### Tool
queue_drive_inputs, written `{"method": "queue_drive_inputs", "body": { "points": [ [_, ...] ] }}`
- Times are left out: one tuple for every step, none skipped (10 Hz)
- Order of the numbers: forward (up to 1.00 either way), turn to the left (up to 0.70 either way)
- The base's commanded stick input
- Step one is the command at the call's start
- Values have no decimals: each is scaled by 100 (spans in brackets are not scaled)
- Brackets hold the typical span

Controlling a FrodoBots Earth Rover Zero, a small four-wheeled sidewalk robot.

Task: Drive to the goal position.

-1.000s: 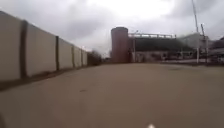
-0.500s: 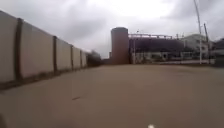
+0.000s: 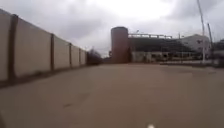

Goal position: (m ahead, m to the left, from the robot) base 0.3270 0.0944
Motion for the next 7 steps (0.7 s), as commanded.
{"method": "queue_drive_inputs", "body": {
  "points": [
    [70, 0],
    [70, 0],
    [0, 0],
    [0, 0],
    [0, 0],
    [0, 0],
    [0, 0]
  ]
}}
